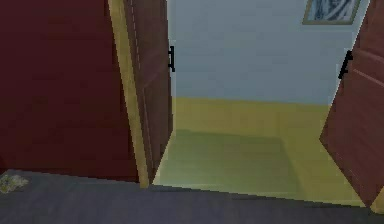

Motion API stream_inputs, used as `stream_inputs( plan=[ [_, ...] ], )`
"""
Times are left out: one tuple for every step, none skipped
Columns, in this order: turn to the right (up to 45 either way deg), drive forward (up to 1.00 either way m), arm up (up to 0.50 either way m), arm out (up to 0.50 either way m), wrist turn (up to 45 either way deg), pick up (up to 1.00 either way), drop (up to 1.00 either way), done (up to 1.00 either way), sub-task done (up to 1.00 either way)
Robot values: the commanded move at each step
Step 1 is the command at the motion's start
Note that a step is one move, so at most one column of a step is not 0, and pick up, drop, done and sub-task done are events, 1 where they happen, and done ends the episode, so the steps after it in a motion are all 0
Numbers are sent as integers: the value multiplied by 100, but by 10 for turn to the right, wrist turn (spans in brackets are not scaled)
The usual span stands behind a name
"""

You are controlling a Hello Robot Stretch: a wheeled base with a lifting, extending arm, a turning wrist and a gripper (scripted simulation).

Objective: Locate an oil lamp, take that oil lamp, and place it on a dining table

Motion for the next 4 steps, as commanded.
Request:
stream_inputs(
  plan=[
    [60, 0, 0, 0, 0, 0, 0, 0, 0],
    [0, 5, 0, 0, 0, 0, 0, 0, 0],
    [-450, 0, 0, 0, 0, 0, 0, 0, 0],
    [-390, 0, 0, 0, 0, 0, 0, 0, 0]
  ],
)
